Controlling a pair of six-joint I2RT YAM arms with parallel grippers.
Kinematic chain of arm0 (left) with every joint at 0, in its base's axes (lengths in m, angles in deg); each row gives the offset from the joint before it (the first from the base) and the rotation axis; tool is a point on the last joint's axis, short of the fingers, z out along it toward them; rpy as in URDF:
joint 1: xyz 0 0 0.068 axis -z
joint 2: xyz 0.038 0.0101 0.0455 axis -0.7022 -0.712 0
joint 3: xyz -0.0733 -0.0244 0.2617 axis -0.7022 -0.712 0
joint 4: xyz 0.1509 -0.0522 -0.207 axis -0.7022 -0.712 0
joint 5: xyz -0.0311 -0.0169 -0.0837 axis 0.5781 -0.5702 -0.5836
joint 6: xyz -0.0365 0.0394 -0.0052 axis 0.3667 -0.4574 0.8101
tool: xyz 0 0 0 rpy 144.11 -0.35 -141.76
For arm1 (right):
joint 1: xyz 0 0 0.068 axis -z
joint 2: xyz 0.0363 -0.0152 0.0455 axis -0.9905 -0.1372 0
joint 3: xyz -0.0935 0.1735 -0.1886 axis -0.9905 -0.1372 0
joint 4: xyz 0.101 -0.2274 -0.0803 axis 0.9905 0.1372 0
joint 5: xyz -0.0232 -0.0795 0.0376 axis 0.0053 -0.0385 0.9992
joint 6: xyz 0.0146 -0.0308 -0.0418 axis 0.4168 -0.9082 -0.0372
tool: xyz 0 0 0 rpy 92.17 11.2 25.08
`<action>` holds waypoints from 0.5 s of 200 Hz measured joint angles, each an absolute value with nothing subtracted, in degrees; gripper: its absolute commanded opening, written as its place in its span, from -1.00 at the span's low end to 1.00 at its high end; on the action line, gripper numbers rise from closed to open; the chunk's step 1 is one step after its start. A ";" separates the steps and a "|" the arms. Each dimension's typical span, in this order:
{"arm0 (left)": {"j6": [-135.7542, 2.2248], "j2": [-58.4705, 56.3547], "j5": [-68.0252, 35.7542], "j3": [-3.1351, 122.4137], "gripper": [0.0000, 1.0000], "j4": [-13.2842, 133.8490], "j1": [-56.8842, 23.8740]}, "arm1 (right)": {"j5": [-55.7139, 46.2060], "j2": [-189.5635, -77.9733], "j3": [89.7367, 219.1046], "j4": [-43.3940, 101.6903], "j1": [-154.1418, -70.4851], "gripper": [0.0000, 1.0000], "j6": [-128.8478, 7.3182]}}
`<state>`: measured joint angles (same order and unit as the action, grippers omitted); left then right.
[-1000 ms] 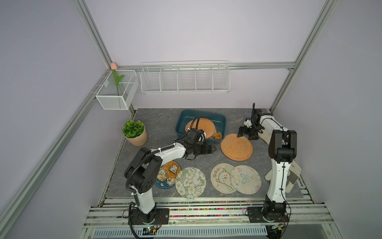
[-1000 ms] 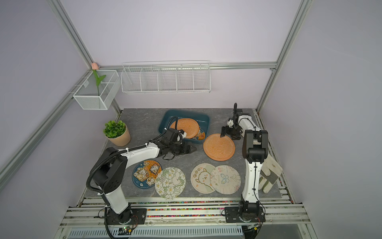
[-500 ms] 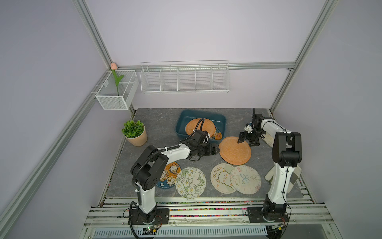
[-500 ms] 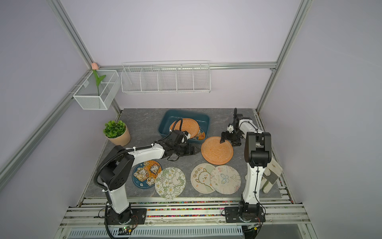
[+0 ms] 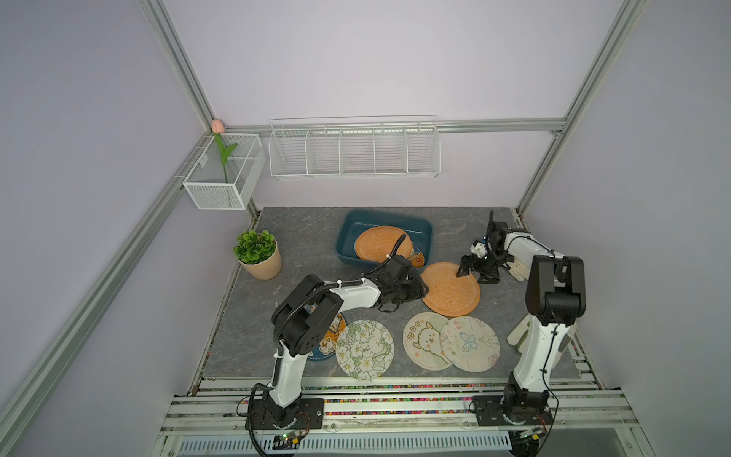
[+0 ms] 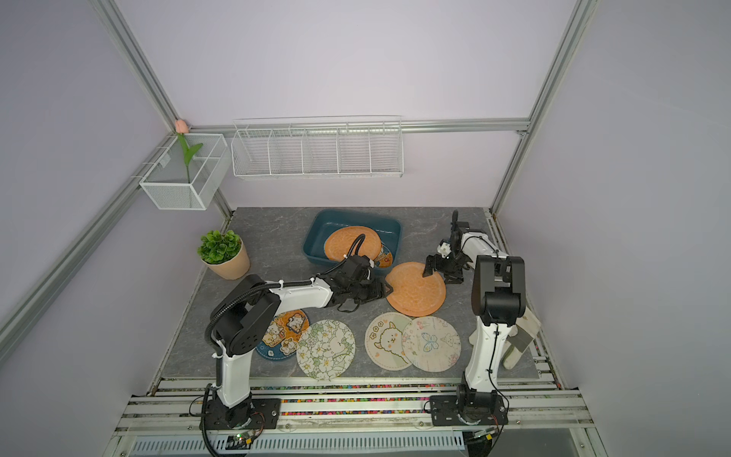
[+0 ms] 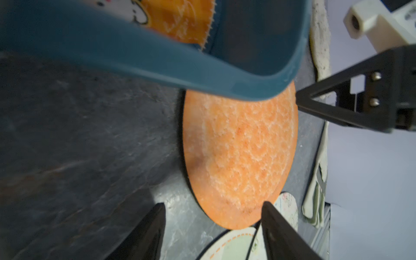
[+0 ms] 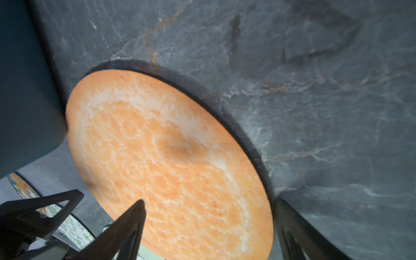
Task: Put the coasters into the storage box
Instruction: Move the coaster to the center of the board.
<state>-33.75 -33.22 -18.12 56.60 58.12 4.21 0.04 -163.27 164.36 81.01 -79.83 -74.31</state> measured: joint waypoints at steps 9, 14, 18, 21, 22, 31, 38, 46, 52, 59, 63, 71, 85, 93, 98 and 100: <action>-32.85 -33.90 -17.42 57.01 0.32 58.21 4.67 | 0.00 -162.64 163.99 80.99 -79.65 0.81 -74.31; -32.35 -34.18 -17.05 57.43 0.32 58.28 4.96 | 0.00 -162.22 163.73 80.93 -79.59 0.81 -74.31; -32.04 -34.36 -16.75 57.73 0.32 58.28 5.15 | -0.04 -161.89 163.58 80.93 -79.56 0.81 -74.31; -31.82 -34.57 -16.53 58.04 0.31 58.28 5.35 | -0.07 -161.63 163.42 80.91 -79.56 0.81 -74.34; -31.76 -34.62 -16.48 58.08 0.31 58.28 5.37 | -0.07 -161.50 163.38 80.91 -79.54 0.81 -74.34; -31.08 -35.01 -15.83 58.72 0.29 58.43 5.79 | -0.09 -160.84 163.10 80.91 -79.46 0.81 -74.38; -30.60 -35.23 -15.52 59.07 0.28 58.45 6.03 | 0.00 -160.52 163.05 80.97 -79.43 0.83 -74.47; -30.27 -35.40 -15.17 59.29 0.27 58.41 6.27 | 0.11 -160.32 163.05 81.01 -79.37 0.84 -74.64; -29.97 -35.51 -14.82 59.42 0.26 58.32 6.42 | 0.20 -160.28 163.05 81.04 -79.30 0.86 -74.75; -29.77 -35.69 -14.56 59.59 0.25 58.25 6.49 | 0.44 -160.28 162.94 81.06 -79.24 0.87 -74.82; -29.66 -35.84 -14.39 59.77 0.24 58.17 6.51 | 0.55 -160.28 162.81 81.06 -79.19 0.88 -74.79; -29.51 -36.08 -14.15 60.05 0.24 58.10 6.51 | 0.81 -160.25 162.42 81.15 -79.19 0.91 -74.79; -29.42 -36.39 -13.86 60.75 0.23 57.73 6.51 | 0.90 -160.25 161.50 81.34 -79.19 0.93 -74.79; -29.33 -36.59 -13.75 61.21 0.23 57.60 6.46 | 0.87 -160.25 160.82 81.58 -79.19 0.93 -74.77; -29.31 -36.74 -13.73 61.52 0.22 57.51 6.46 | 0.87 -160.25 160.45 81.80 -79.19 0.93 -74.79; -29.31 -36.80 -13.71 61.65 0.22 57.38 6.46 | 0.87 -160.25 160.30 81.87 -79.19 0.93 -74.79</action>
<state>-29.31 -36.80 -13.71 61.65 57.38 6.46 0.87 -160.25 160.30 81.87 -79.19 -74.79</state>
